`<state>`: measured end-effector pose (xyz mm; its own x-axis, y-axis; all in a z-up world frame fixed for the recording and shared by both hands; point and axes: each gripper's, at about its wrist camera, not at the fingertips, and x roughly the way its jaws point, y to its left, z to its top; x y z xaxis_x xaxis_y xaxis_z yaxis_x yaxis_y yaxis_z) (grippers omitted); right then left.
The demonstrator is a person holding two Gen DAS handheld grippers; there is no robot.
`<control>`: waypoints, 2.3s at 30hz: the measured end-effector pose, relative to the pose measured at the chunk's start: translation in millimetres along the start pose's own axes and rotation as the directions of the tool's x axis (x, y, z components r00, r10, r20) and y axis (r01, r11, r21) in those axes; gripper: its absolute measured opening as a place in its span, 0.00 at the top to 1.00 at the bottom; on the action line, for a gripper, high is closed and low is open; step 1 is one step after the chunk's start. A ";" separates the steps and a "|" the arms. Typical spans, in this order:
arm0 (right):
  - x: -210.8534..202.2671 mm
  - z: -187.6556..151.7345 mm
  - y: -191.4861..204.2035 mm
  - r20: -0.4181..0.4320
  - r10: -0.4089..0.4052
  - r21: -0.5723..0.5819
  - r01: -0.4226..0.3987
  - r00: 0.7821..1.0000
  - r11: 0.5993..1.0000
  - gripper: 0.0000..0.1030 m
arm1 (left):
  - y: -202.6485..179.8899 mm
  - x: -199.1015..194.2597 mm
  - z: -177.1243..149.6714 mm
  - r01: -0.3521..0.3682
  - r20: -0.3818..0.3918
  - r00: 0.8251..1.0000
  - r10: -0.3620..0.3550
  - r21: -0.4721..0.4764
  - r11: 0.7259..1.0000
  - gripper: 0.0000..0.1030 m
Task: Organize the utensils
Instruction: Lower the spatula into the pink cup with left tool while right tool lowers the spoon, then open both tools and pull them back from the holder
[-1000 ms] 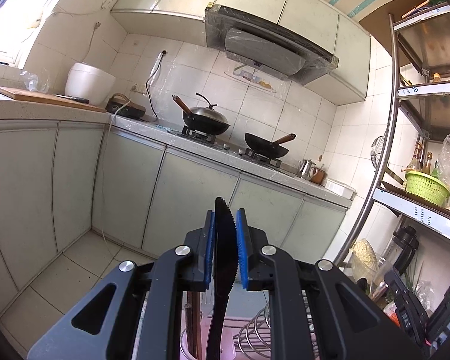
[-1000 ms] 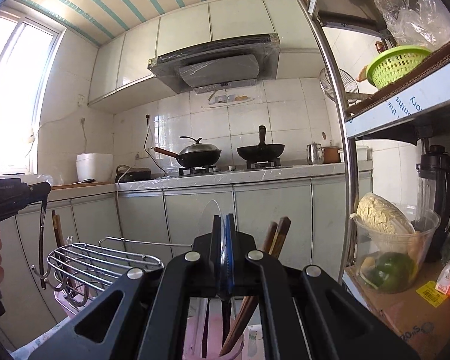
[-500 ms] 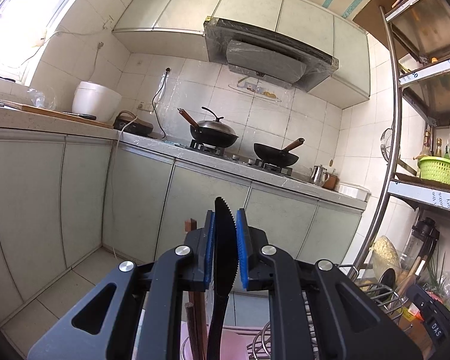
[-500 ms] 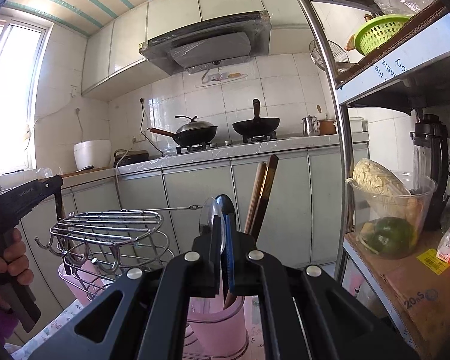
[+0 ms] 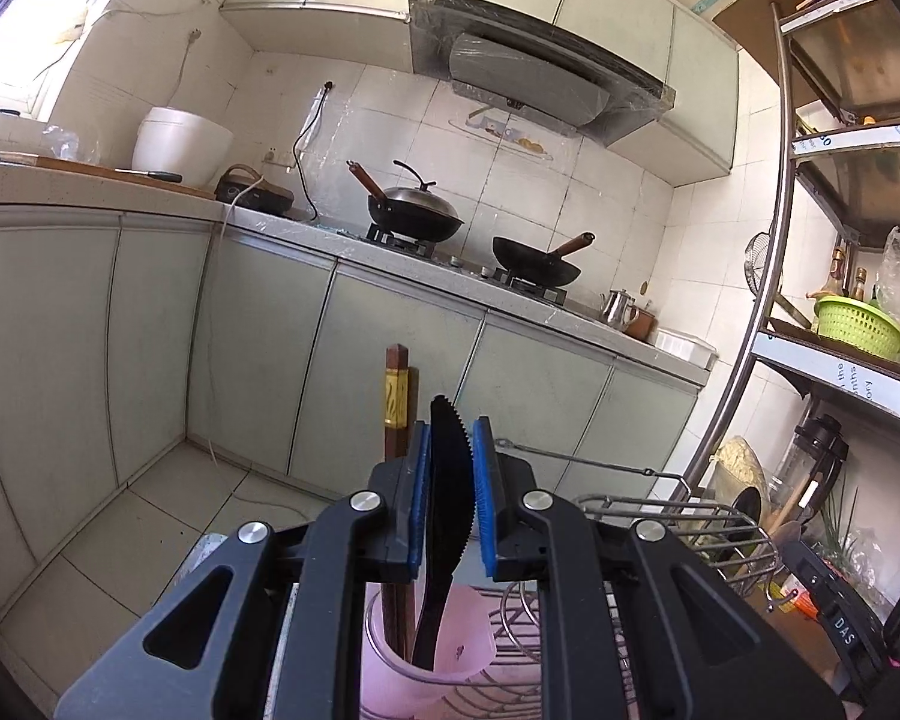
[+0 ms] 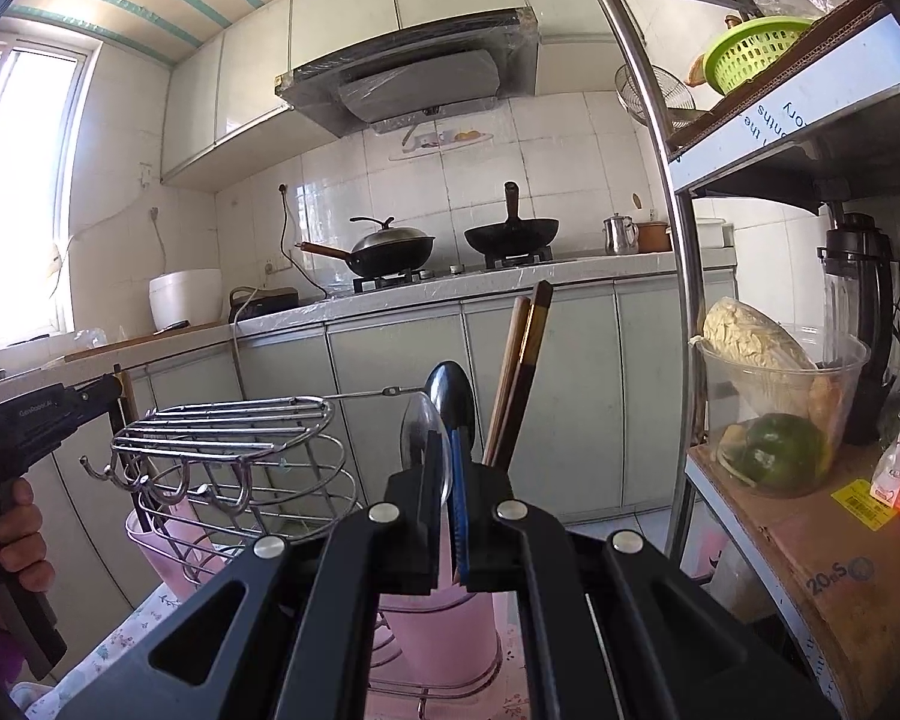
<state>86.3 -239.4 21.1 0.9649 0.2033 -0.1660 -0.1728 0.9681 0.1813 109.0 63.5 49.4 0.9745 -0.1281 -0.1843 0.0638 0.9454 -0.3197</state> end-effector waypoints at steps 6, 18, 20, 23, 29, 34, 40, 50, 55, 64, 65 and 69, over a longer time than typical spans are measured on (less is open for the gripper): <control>-2.5 -2.5 -1.0 -0.031 0.005 0.018 -0.005 0.999 1.000 0.97 | 0.4 -6.1 -10.0 0.007 -0.057 0.998 -0.007 0.007 1.000 0.87; 6.4 -9.4 -10.4 -0.129 0.019 0.078 -0.009 0.991 0.997 0.96 | 6.2 9.2 -29.8 -0.029 -0.204 0.978 0.029 0.007 1.000 0.87; 8.0 -10.6 -13.6 -0.137 0.013 0.087 -0.001 0.991 0.996 0.96 | 8.3 12.5 -31.6 -0.036 -0.218 0.975 0.035 0.002 0.999 0.87; 10.1 -11.4 -18.2 -0.149 0.009 0.100 0.006 0.989 0.995 0.96 | 10.4 15.7 -33.2 -0.053 -0.231 0.972 0.053 0.005 0.999 0.87; 13.3 -15.0 -18.2 -0.165 0.010 0.098 0.007 0.986 0.995 0.97 | 13.1 20.5 -36.5 -0.071 -0.260 0.963 0.072 0.013 0.997 0.87; 15.2 -19.9 -16.7 -0.183 0.013 0.095 0.005 0.983 0.995 0.97 | 11.7 20.4 -36.8 -0.076 -0.261 0.962 0.080 0.025 0.997 0.87; 14.1 -21.6 -17.6 -0.191 0.015 0.105 0.005 0.981 0.994 0.96 | 9.9 20.3 -35.3 -0.088 -0.263 0.960 0.092 0.026 0.996 0.87; 15.2 -26.0 -18.3 -0.237 0.035 0.121 -0.007 0.971 0.993 0.91 | 3.4 20.0 -39.9 -0.089 -0.292 0.951 0.100 0.049 0.995 0.77; 12.1 -28.5 -17.3 -0.247 0.054 0.134 -0.022 0.967 0.991 0.73 | -0.2 16.6 -41.1 -0.087 -0.295 0.950 0.099 0.052 0.995 0.71; 5.8 -35.1 -7.9 -0.275 0.086 0.130 -0.052 0.958 0.990 0.72 | -1.6 7.8 -44.2 -0.111 -0.307 0.944 0.123 0.058 0.992 0.67; 5.1 -35.5 -6.9 -0.276 0.091 0.132 -0.056 0.957 0.990 0.72 | -1.6 6.7 -44.6 -0.115 -0.310 0.942 0.127 0.058 0.992 0.67; 2.8 -37.8 -1.9 -0.286 0.104 0.130 -0.069 0.953 0.989 0.72 | -1.4 4.0 -47.7 -0.119 -0.327 0.936 0.133 0.063 0.991 0.67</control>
<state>81.8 -235.1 -16.3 0.8447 0.3360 -0.4166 -0.2115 0.9246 0.3169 102.6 47.4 4.8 0.8500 -0.0921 -0.5186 -0.0391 0.9709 -0.2365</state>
